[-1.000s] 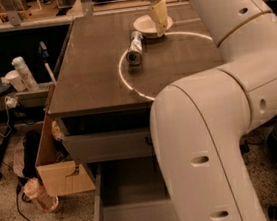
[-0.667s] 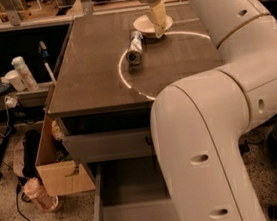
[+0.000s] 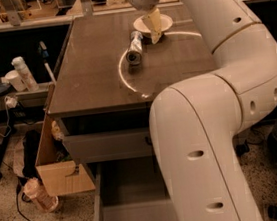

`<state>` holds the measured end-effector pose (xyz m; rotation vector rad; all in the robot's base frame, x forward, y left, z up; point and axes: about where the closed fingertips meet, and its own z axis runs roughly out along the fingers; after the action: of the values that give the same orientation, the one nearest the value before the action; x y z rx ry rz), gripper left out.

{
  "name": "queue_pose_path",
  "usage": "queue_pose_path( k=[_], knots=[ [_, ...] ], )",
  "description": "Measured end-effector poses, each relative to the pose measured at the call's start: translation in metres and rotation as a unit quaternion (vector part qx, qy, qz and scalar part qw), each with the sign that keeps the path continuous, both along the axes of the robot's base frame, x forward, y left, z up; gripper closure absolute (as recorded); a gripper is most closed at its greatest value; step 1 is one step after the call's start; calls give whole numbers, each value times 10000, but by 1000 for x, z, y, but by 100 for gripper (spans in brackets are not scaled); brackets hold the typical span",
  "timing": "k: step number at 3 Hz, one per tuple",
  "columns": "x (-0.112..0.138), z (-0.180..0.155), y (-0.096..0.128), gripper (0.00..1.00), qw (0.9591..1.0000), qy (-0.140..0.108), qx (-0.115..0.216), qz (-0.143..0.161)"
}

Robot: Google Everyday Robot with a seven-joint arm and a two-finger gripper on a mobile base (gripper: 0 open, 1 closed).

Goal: Place redbull can into middle drawer

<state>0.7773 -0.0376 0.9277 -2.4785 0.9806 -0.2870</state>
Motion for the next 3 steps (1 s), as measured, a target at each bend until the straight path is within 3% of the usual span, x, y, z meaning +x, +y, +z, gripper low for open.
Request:
queue_pose_path(
  k=[1,2,3],
  knots=[
    [-2,-9,9,0,9995,76,-135,264],
    [3,-16,12,0,9995,61,-168,266],
    [23,-51,25,0,9980,78,-468,409]
  ],
)
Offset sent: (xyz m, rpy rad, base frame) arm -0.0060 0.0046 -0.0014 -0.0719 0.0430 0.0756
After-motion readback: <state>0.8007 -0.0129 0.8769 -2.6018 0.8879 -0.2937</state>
